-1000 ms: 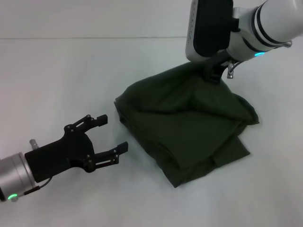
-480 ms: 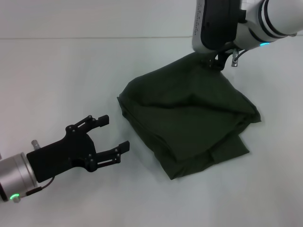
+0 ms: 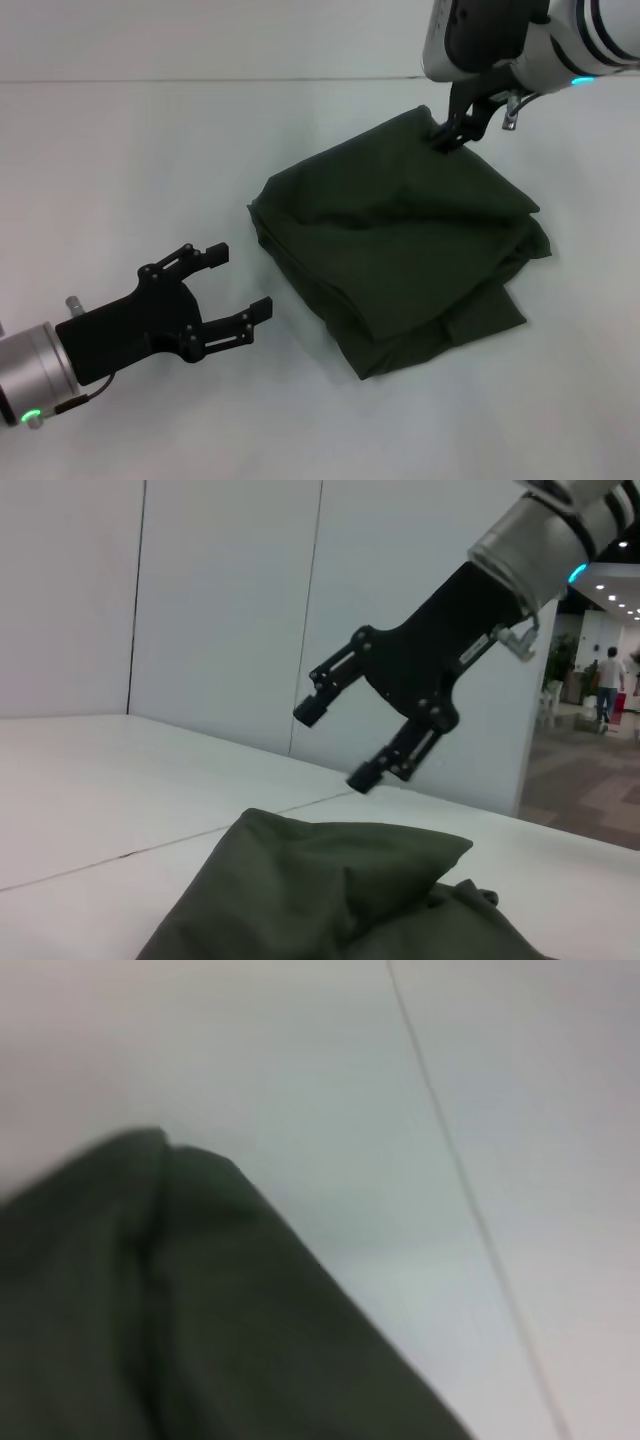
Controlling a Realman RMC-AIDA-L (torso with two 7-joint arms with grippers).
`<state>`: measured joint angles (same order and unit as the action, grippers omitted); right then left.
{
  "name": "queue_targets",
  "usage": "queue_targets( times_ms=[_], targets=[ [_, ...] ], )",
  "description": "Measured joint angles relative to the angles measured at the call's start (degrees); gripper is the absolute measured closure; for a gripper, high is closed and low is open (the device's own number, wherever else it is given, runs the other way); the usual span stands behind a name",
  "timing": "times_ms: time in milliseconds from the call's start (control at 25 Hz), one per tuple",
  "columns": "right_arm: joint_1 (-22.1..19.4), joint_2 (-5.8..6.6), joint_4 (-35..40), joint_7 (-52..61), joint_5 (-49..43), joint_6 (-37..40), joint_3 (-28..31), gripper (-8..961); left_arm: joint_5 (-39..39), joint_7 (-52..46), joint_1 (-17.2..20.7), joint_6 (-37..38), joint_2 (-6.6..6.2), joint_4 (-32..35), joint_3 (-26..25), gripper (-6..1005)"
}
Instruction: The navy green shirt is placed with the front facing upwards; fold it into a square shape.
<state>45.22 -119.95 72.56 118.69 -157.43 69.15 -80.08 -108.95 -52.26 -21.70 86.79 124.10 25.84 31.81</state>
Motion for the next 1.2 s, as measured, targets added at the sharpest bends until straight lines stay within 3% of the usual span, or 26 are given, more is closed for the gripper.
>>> queue_targets(
  times_ms=[240, 600, 1000, 1200],
  targets=[
    [3.48, -0.52, 1.36, 13.23, 1.59, 12.36, -1.67, 48, -0.01, 0.74, 0.59, 0.97, -0.01, 0.04, 0.0, 82],
    [10.02, -1.18, -0.65, 32.24, 5.95, 18.44, -10.7, 13, -0.44, 3.66, 2.73, 1.58, -0.29, 1.03, 0.01, 84],
    [20.35, -1.32, -15.85, 42.07, 12.26, 16.03, -16.29, 14, -0.75, 5.64, 4.66, 3.36, -0.37, 3.39, 0.17, 86],
    [22.27, -1.6, -18.18, 44.24, 13.77, 15.65, -19.38, 15, -0.75, 6.56, 4.83, 3.07, -0.3, 3.42, 0.34, 93]
  ],
)
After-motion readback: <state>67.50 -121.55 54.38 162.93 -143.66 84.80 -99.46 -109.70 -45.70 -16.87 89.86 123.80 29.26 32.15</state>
